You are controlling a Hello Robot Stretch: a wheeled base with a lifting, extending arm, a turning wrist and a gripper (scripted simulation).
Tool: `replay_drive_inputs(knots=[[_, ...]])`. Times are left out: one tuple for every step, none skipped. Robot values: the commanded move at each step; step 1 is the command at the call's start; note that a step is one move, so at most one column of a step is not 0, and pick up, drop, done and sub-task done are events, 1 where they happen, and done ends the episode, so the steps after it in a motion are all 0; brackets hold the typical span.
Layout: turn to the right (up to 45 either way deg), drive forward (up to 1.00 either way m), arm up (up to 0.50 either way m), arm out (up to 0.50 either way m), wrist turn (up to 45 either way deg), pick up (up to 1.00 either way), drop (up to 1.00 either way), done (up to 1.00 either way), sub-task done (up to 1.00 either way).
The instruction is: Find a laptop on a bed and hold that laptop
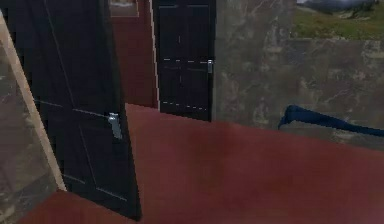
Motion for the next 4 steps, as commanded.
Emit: replay_drive_inputs(knots=[[0.0,1.0,0.0,0.0,0.0,0.0,0.0,0.0,0.0],[-6.0,0.0,0.0,0.0,0.0,0.0,0.0,0.0,0.0],[-3.0,0.0,0.0,0.0,0.0,0.0,0.0,0.0,0.0],[0.0,0.2,0.0,0.0,0.0,0.0,0.0,0.0,0.0]])
